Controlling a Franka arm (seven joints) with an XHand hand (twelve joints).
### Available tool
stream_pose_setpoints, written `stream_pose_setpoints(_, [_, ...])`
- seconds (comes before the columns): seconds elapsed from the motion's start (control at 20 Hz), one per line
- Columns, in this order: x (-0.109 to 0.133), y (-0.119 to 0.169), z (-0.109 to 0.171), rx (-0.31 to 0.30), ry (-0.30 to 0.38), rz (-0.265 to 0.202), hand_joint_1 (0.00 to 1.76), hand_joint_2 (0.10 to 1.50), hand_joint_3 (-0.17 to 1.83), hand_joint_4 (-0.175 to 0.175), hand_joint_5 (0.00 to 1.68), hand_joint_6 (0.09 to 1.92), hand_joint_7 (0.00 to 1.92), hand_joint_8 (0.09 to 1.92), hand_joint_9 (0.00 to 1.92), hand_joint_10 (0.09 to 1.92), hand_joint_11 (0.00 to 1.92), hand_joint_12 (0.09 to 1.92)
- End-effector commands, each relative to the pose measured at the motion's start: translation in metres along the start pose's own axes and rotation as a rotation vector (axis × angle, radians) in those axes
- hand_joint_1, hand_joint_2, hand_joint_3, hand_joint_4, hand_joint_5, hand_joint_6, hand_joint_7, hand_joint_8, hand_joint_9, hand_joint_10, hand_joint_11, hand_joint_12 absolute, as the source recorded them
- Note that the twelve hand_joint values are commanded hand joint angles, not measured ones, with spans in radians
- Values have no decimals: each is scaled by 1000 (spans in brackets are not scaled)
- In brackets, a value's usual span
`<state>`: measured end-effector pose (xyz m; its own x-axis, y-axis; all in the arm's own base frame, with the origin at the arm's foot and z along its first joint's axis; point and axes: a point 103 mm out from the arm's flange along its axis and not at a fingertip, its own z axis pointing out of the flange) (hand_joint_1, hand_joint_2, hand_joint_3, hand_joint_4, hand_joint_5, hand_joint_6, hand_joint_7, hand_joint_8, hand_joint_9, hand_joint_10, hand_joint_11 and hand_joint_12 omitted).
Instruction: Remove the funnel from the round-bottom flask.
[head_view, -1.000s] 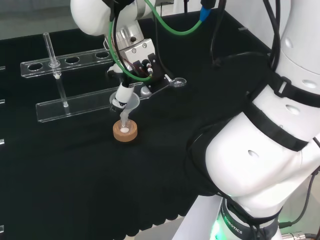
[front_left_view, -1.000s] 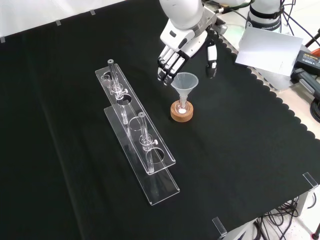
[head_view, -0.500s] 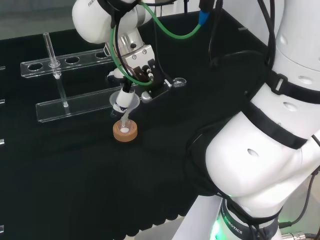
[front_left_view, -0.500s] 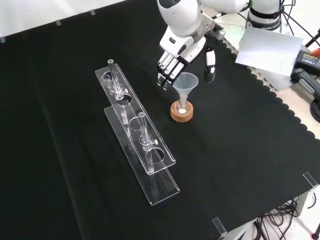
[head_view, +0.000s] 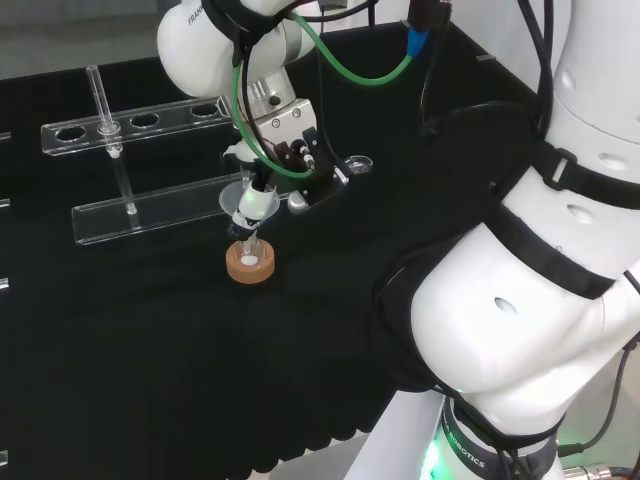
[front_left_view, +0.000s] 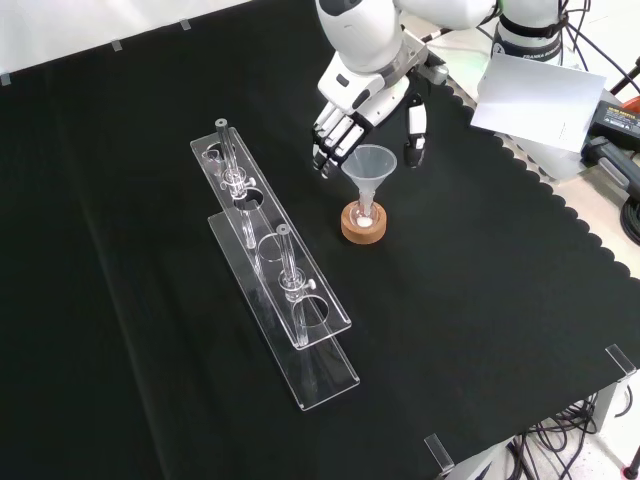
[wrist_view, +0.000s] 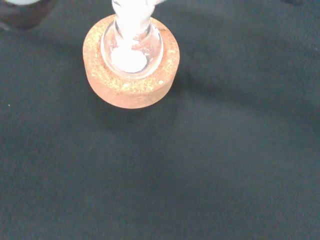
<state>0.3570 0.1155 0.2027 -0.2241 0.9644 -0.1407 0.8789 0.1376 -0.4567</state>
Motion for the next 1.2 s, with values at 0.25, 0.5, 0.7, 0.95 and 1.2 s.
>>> stream_pose_setpoints(0.25, [-2,10,15,22,16,14,675,690,194,-9,83,87,0,419,92,865,248,1529])
stream_pose_setpoints(0.5, [-8,10,17,18,27,11,683,690,206,-10,92,87,0,486,176,830,275,1513])
stream_pose_setpoints(0.7, [-4,13,19,27,20,11,694,691,219,-12,110,87,0,567,240,804,291,1506])
stream_pose_setpoints(0.95, [-7,15,21,15,18,7,703,684,254,-16,135,87,9,657,352,734,319,1486])
stream_pose_setpoints(1.2, [0,18,22,-26,-4,3,736,680,330,-27,207,87,175,693,545,629,400,1421])
